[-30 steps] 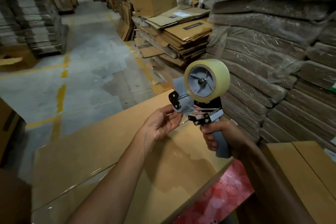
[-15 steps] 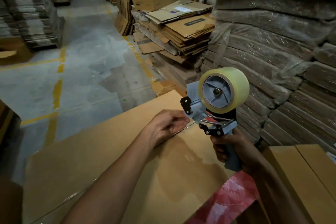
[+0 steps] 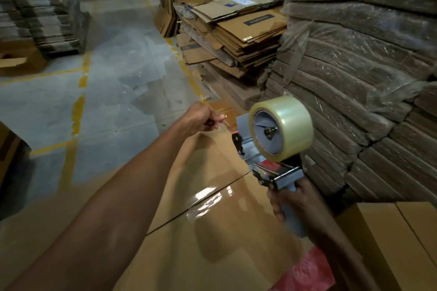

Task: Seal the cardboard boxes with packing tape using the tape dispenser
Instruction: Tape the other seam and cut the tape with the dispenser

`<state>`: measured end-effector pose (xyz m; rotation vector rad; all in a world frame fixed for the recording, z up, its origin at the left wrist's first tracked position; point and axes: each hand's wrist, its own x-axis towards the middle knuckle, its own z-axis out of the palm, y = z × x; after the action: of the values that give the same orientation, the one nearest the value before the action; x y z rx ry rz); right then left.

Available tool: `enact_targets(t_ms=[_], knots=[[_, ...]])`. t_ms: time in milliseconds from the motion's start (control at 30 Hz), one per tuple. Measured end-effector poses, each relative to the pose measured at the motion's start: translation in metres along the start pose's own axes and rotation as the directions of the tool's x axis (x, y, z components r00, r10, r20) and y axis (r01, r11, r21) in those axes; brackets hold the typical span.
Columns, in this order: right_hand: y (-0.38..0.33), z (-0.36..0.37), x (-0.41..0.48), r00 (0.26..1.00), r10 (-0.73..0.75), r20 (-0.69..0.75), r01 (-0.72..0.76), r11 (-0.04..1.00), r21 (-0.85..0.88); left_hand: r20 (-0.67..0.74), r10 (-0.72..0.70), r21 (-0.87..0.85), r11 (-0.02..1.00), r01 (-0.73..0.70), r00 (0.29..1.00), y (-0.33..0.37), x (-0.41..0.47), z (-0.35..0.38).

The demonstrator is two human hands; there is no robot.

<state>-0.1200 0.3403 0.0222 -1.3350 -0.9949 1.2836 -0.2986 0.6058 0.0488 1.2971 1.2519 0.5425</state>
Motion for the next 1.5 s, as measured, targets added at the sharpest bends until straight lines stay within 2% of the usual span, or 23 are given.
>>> enact_targets(t_ms=[133, 267, 433, 533, 633, 833, 1100, 1167, 1267, 1367, 1433, 1500], knots=[[0.004, 0.003, 0.028, 0.997, 0.006, -0.073, -0.015, 0.993, -0.12, -0.154, 0.119, 0.233, 0.969, -0.081, 0.981, -0.01, 0.026, 0.013], [0.002, 0.003, 0.057, 0.997, 0.04, -0.066, -0.052, 0.979, -0.196, -0.299, 0.123, 0.129, 0.988, -0.088, 0.946, -0.035, 0.048, 0.019], [0.001, 0.002, 0.075, 0.994, 0.074, -0.08, -0.089, 0.974, -0.207, -0.344, 0.169, 0.161, 0.98, -0.119, 0.924, -0.04, 0.054, 0.02], [-0.002, 0.004, 0.079, 0.992, 0.097, -0.078, -0.111, 0.975, -0.195, -0.362, 0.108, 0.097, 0.992, -0.078, 0.926, -0.045, 0.062, 0.015], [-0.004, 0.006, 0.08, 0.991, 0.118, -0.068, -0.129, 0.974, -0.187, -0.34, 0.047, 0.054, 0.998, -0.031, 0.939, -0.05, 0.07, 0.011], [-0.006, 0.008, 0.079, 0.989, 0.121, -0.086, -0.138, 0.967, -0.216, -0.301, -0.003, 0.115, 0.993, 0.039, 0.954, -0.052, 0.078, 0.007], [-0.007, 0.017, 0.078, 0.972, 0.162, -0.17, -0.199, 0.952, -0.231, -0.19, 0.002, 0.45, 0.889, 0.085, 0.982, -0.043, 0.074, 0.006], [-0.009, 0.019, 0.079, 0.965, 0.188, -0.184, -0.229, 0.945, -0.236, -0.232, 0.093, 0.5, 0.865, 0.037, 0.968, -0.041, 0.072, 0.01], [-0.012, 0.019, 0.085, 0.945, 0.267, -0.191, -0.308, 0.923, -0.232, -0.29, 0.346, 0.596, 0.795, -0.115, 0.893, -0.048, 0.06, 0.023], [-0.017, 0.021, 0.089, 0.908, 0.39, -0.149, -0.415, 0.885, -0.212, -0.217, 0.422, 0.623, 0.754, -0.208, 0.88, -0.055, 0.051, 0.029], [-0.019, 0.021, 0.089, 0.909, 0.389, -0.149, -0.414, 0.883, -0.221, -0.112, 0.356, 0.646, 0.736, -0.205, 0.928, -0.054, 0.054, 0.025], [-0.022, 0.022, 0.088, 0.908, 0.393, -0.147, -0.418, 0.88, -0.225, 0.045, 0.262, 0.747, 0.632, -0.207, 0.964, -0.049, 0.055, 0.024]])
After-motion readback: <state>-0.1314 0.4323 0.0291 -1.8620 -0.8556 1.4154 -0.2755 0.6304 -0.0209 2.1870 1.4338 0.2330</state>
